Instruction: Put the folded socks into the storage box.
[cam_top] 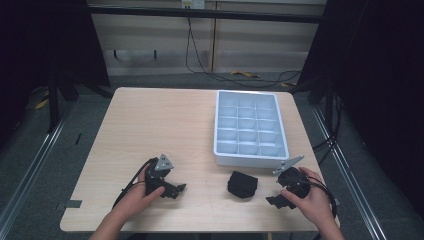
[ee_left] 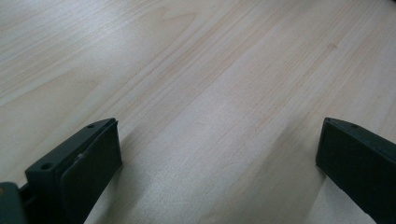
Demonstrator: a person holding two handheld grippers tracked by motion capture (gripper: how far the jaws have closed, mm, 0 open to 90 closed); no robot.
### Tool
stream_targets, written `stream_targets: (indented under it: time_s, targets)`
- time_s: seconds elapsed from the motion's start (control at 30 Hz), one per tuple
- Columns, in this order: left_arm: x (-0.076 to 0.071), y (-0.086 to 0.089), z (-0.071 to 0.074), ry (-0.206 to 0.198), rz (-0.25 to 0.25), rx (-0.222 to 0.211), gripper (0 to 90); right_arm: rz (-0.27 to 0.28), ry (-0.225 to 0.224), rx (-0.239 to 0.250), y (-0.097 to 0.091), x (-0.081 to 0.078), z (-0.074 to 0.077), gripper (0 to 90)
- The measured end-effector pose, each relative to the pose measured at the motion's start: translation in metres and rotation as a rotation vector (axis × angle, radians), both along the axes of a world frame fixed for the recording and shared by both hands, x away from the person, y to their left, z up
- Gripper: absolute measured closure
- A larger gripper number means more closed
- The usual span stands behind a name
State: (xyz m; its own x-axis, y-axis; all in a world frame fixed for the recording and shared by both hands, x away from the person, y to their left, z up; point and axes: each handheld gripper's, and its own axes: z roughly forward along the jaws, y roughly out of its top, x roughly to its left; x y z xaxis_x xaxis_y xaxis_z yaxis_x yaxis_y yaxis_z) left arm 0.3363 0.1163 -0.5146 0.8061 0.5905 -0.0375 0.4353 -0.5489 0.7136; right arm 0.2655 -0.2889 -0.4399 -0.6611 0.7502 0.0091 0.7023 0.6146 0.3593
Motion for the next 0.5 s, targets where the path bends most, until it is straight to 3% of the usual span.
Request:
stream_targets:
  time_s: [0.5]
  targets:
    - [0.001,-0.001,0.0,0.0,-0.001,0.007,0.0,0.066,-0.017,0.024,0.012,0.0,0.004,19.4]
